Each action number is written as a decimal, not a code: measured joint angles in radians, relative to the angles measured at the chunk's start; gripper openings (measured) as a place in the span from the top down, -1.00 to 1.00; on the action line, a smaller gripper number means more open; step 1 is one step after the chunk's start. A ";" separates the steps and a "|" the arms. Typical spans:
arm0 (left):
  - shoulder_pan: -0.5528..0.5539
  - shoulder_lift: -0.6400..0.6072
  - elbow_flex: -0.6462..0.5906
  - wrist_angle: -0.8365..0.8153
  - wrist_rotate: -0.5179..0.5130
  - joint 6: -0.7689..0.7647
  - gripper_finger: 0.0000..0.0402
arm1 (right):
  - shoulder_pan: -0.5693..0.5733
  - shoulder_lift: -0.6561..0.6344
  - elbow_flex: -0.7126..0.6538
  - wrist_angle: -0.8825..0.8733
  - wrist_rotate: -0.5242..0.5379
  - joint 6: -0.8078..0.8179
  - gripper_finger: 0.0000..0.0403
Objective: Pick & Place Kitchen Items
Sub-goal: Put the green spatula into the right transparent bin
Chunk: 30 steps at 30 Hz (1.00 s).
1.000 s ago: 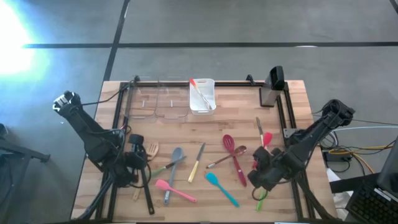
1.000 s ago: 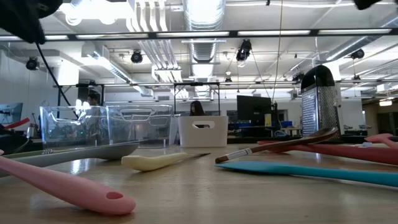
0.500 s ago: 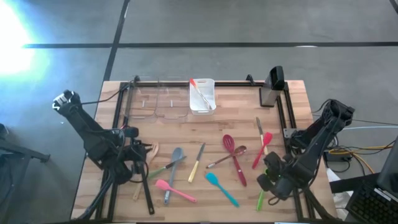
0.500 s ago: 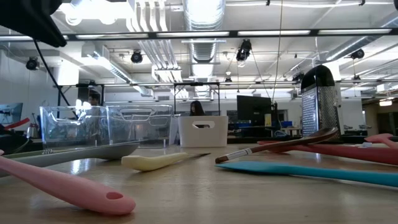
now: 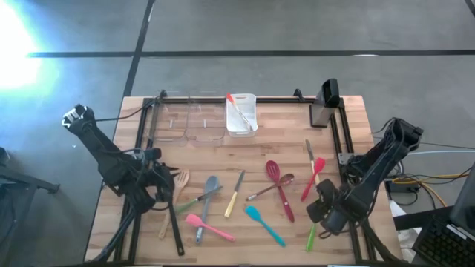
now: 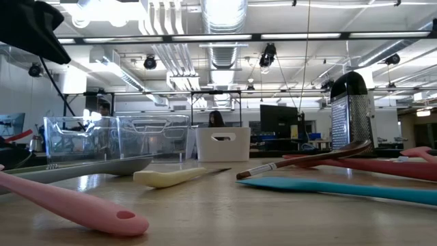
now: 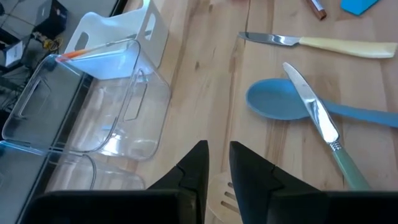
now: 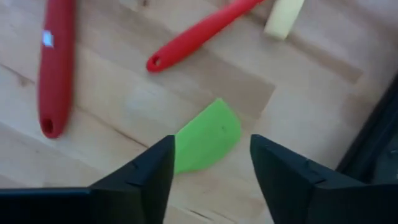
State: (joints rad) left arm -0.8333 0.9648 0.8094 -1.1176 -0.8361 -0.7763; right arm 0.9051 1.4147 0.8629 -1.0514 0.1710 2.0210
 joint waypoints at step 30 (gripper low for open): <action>0.000 -0.006 -0.012 0.003 0.000 -0.004 0.70 | -0.039 -0.001 -0.263 0.348 -0.097 -0.051 -0.22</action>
State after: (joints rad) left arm -0.8330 0.9585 0.7971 -1.1145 -0.8364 -0.7802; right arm 0.8658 1.4136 0.6003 -0.7039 0.0742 1.9696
